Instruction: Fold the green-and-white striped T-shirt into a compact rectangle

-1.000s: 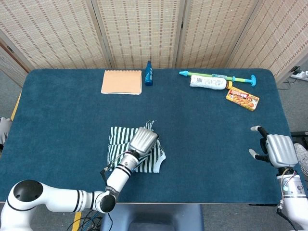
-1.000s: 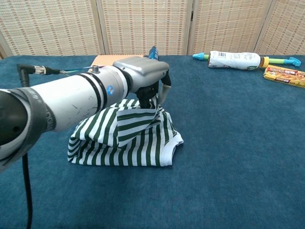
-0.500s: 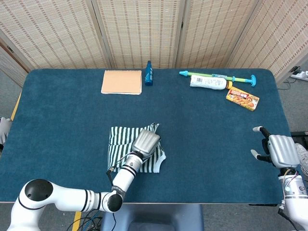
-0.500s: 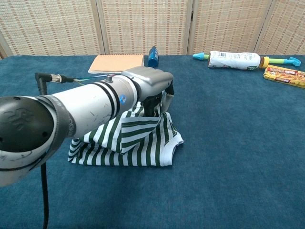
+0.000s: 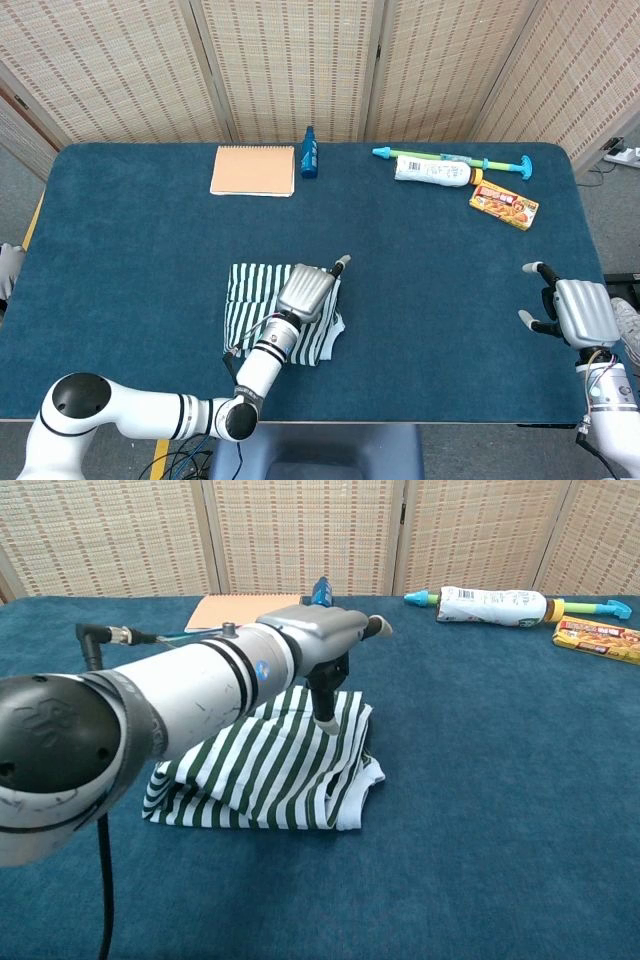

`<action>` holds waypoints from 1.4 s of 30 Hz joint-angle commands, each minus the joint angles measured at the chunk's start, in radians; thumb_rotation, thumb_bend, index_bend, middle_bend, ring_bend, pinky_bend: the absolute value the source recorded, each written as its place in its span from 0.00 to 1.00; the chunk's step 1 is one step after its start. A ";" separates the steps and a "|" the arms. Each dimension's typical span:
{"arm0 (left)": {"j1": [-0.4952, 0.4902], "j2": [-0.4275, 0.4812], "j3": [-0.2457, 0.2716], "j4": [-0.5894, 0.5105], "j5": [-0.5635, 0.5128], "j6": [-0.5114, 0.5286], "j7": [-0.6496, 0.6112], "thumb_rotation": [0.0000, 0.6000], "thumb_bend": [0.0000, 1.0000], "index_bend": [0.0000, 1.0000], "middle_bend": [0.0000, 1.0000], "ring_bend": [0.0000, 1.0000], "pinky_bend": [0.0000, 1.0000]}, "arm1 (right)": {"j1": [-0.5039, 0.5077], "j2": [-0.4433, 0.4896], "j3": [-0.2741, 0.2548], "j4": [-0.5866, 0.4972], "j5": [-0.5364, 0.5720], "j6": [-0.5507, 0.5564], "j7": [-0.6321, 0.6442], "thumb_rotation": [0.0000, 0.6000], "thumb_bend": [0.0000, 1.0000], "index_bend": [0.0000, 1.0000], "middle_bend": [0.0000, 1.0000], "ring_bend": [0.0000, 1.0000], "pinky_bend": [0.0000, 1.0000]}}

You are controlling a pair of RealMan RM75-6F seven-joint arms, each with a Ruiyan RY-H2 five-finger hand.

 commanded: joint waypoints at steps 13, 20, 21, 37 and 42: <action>0.135 0.174 0.101 -0.105 0.138 0.065 -0.100 1.00 0.16 0.00 0.81 0.72 0.94 | 0.003 -0.002 0.003 0.007 -0.014 -0.002 0.013 1.00 0.19 0.29 0.87 0.95 1.00; 0.198 0.218 0.188 -0.123 0.207 0.054 -0.135 1.00 0.16 0.00 0.81 0.72 0.94 | 0.005 -0.006 0.002 0.007 -0.017 -0.005 0.011 1.00 0.19 0.29 0.87 0.95 1.00; 0.204 0.219 0.198 -0.124 0.216 0.055 -0.134 1.00 0.16 0.00 0.81 0.72 0.94 | 0.005 -0.007 0.002 0.007 -0.017 -0.006 0.011 1.00 0.19 0.29 0.87 0.95 1.00; 0.280 0.144 0.279 -0.089 0.287 0.085 -0.066 1.00 0.16 0.00 0.80 0.72 0.92 | 0.000 -0.003 0.002 0.009 -0.009 -0.007 0.014 1.00 0.20 0.29 0.87 0.95 1.00; 0.301 0.157 0.277 -0.126 0.289 0.094 -0.064 1.00 0.16 0.00 0.80 0.72 0.92 | -0.002 -0.002 0.004 0.010 -0.008 -0.005 0.019 1.00 0.19 0.29 0.87 0.95 1.00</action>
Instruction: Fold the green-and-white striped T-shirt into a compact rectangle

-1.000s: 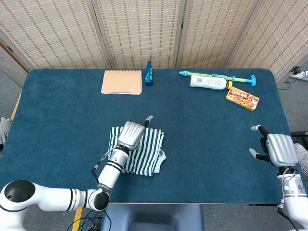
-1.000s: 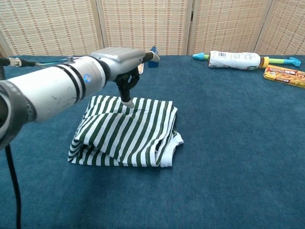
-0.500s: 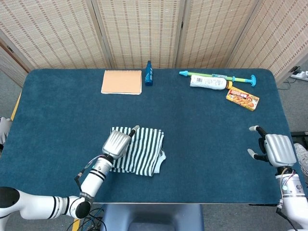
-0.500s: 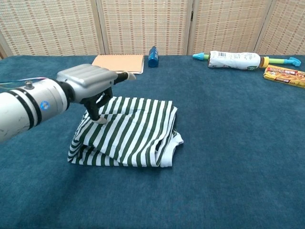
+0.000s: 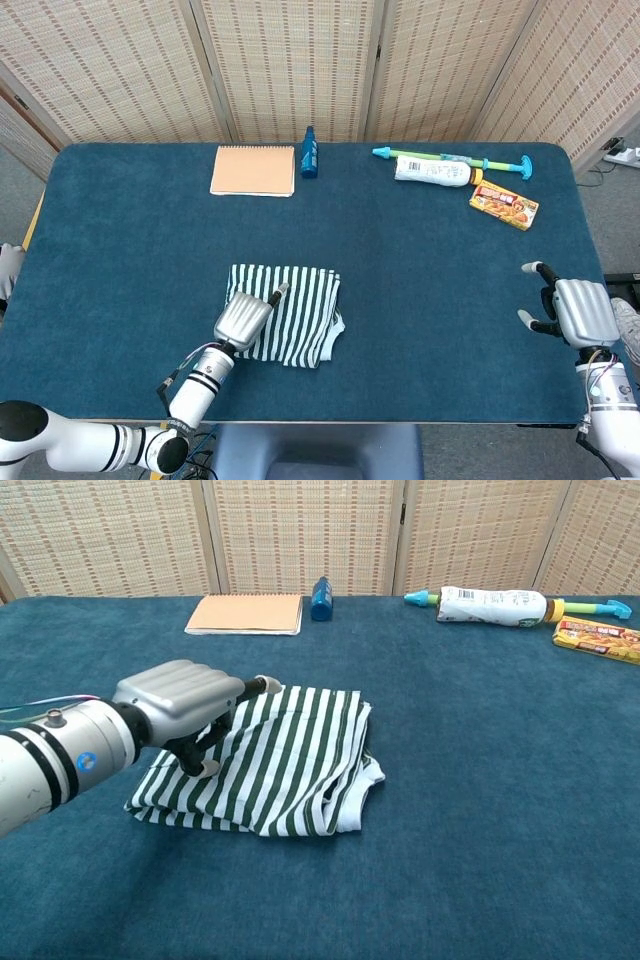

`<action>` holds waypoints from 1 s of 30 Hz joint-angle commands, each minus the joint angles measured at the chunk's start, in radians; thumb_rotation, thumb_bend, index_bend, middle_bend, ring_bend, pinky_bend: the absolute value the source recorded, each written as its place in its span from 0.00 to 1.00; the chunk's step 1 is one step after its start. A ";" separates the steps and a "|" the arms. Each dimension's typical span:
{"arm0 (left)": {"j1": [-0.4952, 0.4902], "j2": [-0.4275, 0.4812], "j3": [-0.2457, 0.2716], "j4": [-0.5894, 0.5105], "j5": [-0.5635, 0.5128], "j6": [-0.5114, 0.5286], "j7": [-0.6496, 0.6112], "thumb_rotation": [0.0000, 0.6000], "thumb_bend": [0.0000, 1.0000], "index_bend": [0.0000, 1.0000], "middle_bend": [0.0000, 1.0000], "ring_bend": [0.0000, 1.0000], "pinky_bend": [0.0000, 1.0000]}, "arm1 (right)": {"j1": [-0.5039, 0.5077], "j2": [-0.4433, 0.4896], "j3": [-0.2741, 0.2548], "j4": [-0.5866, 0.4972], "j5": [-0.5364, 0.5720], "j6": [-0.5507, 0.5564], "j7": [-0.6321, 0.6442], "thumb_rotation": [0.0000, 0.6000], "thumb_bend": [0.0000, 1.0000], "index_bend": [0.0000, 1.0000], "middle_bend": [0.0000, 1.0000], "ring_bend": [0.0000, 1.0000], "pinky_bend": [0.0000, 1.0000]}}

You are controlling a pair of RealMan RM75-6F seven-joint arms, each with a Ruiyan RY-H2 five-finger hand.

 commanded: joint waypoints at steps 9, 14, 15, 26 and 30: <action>0.072 0.089 -0.023 -0.102 0.071 0.065 -0.081 1.00 0.16 0.00 0.80 0.72 0.92 | -0.010 0.011 0.007 -0.009 -0.008 0.023 0.010 1.00 0.19 0.29 0.87 0.95 1.00; 0.132 0.170 -0.021 -0.144 0.124 0.110 -0.165 1.00 0.16 0.00 0.78 0.71 0.92 | -0.021 0.024 0.007 -0.018 -0.012 0.039 0.012 1.00 0.20 0.29 0.87 0.95 1.00; 0.144 0.185 -0.019 -0.148 0.133 0.118 -0.180 1.00 0.16 0.00 0.78 0.70 0.92 | -0.023 0.026 0.006 -0.019 -0.015 0.041 0.013 1.00 0.20 0.29 0.87 0.95 1.00; 0.328 0.319 0.000 -0.103 0.263 0.272 -0.426 1.00 0.16 0.01 0.54 0.47 0.70 | -0.041 0.044 -0.031 0.033 -0.100 0.033 0.099 1.00 0.28 0.30 0.66 0.69 0.82; 0.387 0.346 0.007 -0.073 0.288 0.303 -0.506 1.00 0.16 0.03 0.44 0.38 0.59 | -0.033 0.040 -0.069 0.104 -0.201 0.015 0.159 1.00 0.29 0.28 0.42 0.40 0.50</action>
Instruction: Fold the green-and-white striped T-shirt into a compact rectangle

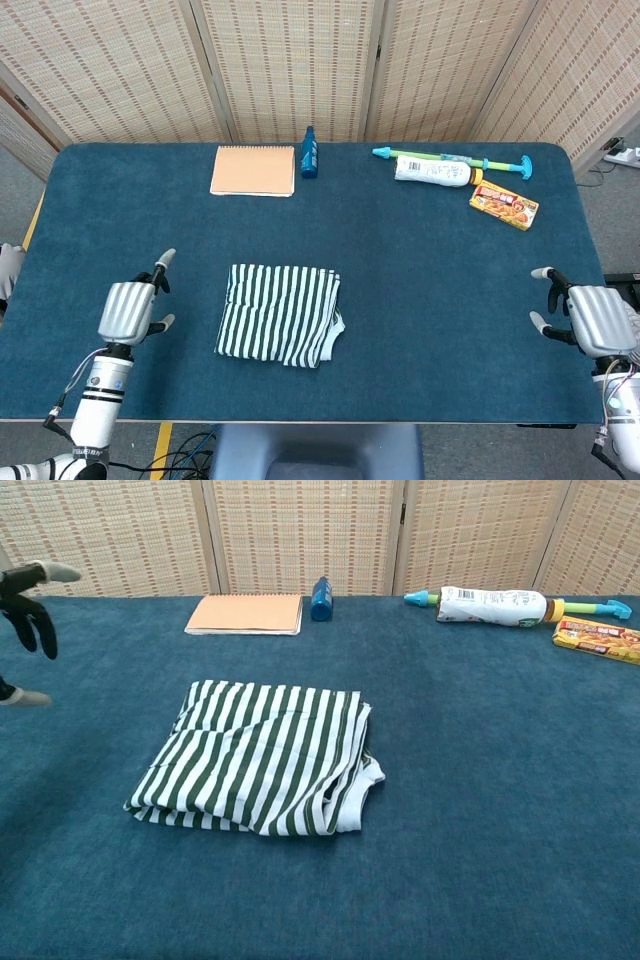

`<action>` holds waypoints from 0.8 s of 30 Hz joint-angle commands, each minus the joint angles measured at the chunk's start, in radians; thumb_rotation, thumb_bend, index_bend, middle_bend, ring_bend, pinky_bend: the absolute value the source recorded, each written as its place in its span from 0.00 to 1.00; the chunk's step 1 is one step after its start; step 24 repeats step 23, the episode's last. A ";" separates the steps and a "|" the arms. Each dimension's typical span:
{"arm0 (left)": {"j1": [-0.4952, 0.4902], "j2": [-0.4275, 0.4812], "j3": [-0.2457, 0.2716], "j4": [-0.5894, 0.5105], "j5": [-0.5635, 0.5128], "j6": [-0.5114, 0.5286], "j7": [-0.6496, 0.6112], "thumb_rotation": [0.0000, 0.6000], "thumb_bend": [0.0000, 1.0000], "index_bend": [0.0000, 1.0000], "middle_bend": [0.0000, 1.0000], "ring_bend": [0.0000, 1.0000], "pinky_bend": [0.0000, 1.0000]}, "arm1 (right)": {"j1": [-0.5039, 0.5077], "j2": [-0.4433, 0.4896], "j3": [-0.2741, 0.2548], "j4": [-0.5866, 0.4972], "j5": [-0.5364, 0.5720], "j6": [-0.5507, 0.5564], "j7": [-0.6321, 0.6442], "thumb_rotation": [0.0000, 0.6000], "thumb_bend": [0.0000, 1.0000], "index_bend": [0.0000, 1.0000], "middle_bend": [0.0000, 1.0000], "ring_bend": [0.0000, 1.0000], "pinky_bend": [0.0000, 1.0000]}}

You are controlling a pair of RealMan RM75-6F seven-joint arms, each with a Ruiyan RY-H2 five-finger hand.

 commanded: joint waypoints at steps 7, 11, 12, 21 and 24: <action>0.149 0.056 0.028 0.076 0.101 0.108 -0.135 1.00 0.16 0.04 0.34 0.29 0.50 | -0.002 -0.047 -0.060 0.150 -0.156 0.023 0.079 1.00 0.29 0.19 0.22 0.16 0.27; 0.196 0.076 0.048 0.071 0.142 0.139 -0.152 1.00 0.16 0.04 0.33 0.29 0.48 | -0.025 -0.077 -0.065 0.192 -0.167 0.068 0.087 1.00 0.29 0.18 0.21 0.16 0.25; 0.208 0.079 0.053 0.071 0.149 0.147 -0.153 1.00 0.16 0.04 0.33 0.29 0.48 | -0.031 -0.082 -0.066 0.197 -0.165 0.077 0.086 1.00 0.29 0.18 0.21 0.16 0.25; 0.299 0.109 0.112 0.009 0.203 0.163 -0.110 1.00 0.16 0.04 0.33 0.29 0.48 | -0.086 -0.081 -0.088 0.186 -0.157 0.128 0.069 1.00 0.29 0.18 0.22 0.16 0.25; 0.310 0.111 0.115 -0.005 0.200 0.148 -0.104 1.00 0.16 0.04 0.33 0.29 0.48 | -0.089 -0.079 -0.088 0.185 -0.159 0.132 0.063 1.00 0.29 0.18 0.23 0.16 0.25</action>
